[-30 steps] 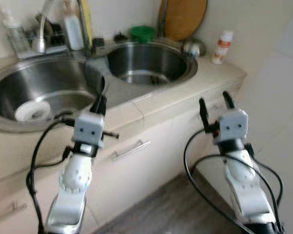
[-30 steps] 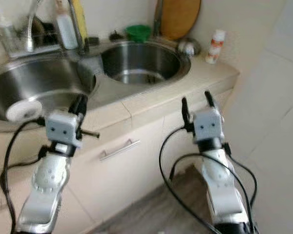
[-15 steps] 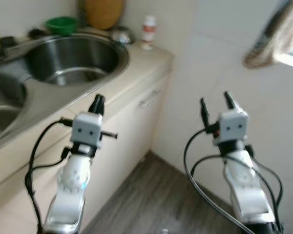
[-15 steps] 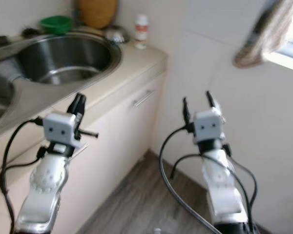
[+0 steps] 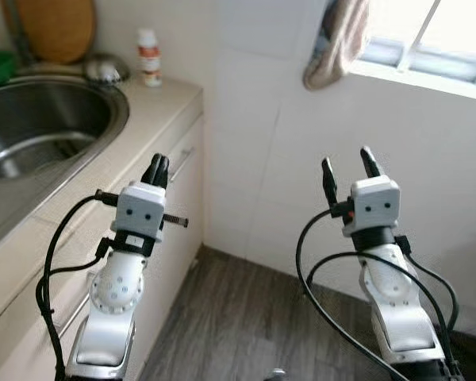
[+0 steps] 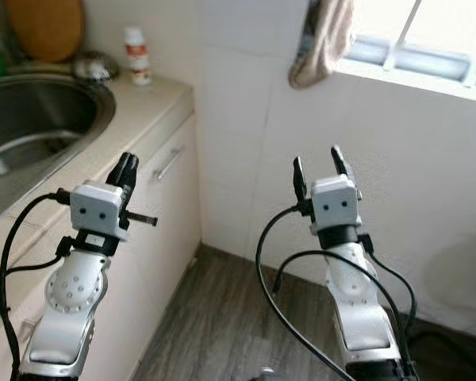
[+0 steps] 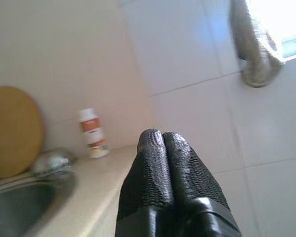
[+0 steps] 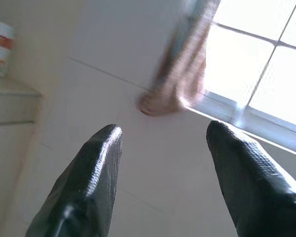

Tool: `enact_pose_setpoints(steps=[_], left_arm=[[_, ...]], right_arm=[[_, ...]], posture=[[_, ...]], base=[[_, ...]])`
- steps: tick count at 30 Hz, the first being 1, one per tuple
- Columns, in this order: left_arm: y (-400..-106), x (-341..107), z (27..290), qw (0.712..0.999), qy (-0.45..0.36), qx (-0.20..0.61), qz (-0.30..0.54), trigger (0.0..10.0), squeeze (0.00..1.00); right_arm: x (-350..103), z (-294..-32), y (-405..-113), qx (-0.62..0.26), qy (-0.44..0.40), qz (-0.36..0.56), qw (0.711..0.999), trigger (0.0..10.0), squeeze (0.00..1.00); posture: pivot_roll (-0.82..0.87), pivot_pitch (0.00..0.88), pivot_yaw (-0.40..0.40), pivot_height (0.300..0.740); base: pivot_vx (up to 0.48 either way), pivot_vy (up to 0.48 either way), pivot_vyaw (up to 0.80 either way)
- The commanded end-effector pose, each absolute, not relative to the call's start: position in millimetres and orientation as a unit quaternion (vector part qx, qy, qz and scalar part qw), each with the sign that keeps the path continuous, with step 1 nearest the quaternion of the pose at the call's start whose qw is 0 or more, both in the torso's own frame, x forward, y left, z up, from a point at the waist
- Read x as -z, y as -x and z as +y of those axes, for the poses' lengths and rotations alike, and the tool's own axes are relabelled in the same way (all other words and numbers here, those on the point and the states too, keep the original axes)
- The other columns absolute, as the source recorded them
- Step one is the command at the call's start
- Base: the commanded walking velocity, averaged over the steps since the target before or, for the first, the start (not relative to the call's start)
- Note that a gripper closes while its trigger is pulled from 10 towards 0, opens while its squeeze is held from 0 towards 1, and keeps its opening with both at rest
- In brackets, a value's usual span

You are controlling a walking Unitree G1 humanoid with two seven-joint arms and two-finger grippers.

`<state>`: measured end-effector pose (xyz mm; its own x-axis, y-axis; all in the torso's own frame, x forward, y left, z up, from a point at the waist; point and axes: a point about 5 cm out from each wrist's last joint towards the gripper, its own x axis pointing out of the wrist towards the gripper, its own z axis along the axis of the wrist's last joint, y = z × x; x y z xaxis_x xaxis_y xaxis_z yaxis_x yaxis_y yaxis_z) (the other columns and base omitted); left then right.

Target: Kitchen organization

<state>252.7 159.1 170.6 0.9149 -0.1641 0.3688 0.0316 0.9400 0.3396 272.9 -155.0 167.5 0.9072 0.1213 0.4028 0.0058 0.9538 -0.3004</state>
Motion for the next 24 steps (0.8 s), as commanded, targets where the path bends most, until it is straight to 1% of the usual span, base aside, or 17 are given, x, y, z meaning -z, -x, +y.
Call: enact_pose_setpoints(steps=[1,20,23,24], left_arm=[[-253.4,-169.0,152.6,0.964,-0.167,0.063,-0.198,10.0,0.00],[-253.7,-166.5,150.5,0.965,-0.163,0.066,-0.196,10.0,0.00],[-253.6,-166.2,150.1,0.965,-0.163,0.065,-0.196,10.0,0.00],[-253.4,-166.7,150.3,0.965,-0.159,0.064,-0.198,10.0,0.00]], right_arm=[[-166.6,-162.1,-273.3,-0.015,0.160,-0.209,0.965,10.0,0.00],[-162.8,-165.4,-277.1,0.000,0.174,-0.197,0.965,10.0,0.00],[-162.1,-165.4,-277.6,0.000,0.174,-0.195,0.965,10.0,0.00],[-161.5,-164.6,-278.2,-0.002,0.180,-0.192,0.965,10.0,0.00]], posture=[[-0.03,0.008,-0.055,0.740],[-0.03,0.000,-0.056,0.740],[-0.03,0.000,-0.058,0.740],[-0.03,0.000,-0.058,0.740]], base=[[0.000,-0.480,-0.80],[0.000,-0.478,-0.80],[0.000,-0.300,-0.79],[0.000,0.000,0.00]])
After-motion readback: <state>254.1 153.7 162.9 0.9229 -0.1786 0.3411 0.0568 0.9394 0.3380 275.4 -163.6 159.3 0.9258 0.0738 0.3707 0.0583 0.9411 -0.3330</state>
